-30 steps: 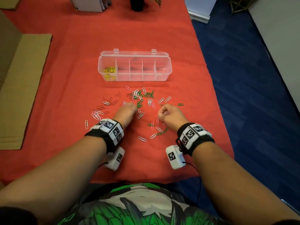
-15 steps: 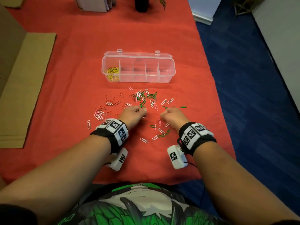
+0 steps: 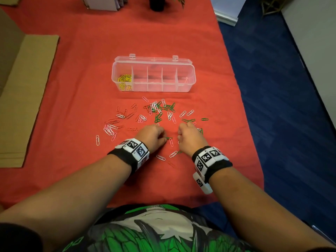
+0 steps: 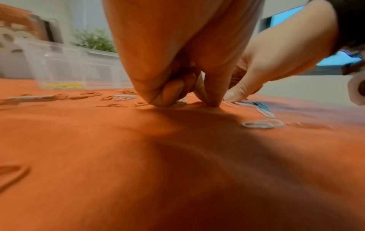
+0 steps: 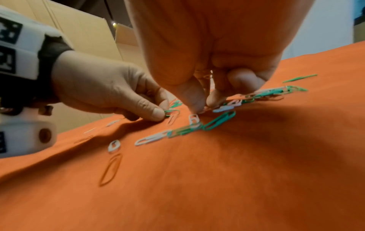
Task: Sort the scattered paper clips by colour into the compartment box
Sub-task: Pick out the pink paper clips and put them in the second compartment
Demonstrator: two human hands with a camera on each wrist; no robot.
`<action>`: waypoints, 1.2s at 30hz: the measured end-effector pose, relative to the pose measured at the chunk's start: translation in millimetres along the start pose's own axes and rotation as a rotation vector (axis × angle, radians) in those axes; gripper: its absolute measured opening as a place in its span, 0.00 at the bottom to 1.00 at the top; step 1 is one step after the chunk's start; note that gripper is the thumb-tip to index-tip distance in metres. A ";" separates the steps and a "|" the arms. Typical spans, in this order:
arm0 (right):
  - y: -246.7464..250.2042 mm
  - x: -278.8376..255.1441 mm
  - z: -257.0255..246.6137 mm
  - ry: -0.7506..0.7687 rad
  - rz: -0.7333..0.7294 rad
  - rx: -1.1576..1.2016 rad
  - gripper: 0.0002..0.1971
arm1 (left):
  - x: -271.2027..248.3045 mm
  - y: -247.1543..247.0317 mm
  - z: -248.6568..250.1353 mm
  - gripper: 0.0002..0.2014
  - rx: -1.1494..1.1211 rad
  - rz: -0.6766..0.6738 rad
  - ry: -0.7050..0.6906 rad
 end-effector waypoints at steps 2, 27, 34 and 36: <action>5.7 3.0 1.3 -0.025 -0.004 -0.041 0.08 | 1.2 6.6 -12.7 0.06 -0.074 0.045 0.100; 25.5 12.3 24.2 -0.256 -0.086 -0.098 0.16 | 3.3 0.6 1.7 0.08 -0.117 0.006 -0.033; 20.3 13.2 1.8 -0.151 -0.079 -0.263 0.15 | -7.7 19.2 -27.3 0.04 -1.449 -0.078 0.487; 20.5 18.3 1.0 -0.142 -0.091 -0.222 0.14 | -7.7 27.7 -34.0 0.05 -1.557 -0.055 0.499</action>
Point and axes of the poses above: each hand's wrist, its own x-axis towards the middle knuckle, its own y-axis out of the back of the hand, z = x × y, the point moved 8 cm from there along x, towards the middle knuckle, and after that the axes turned 4 degrees about z, right-handed, at the moved point
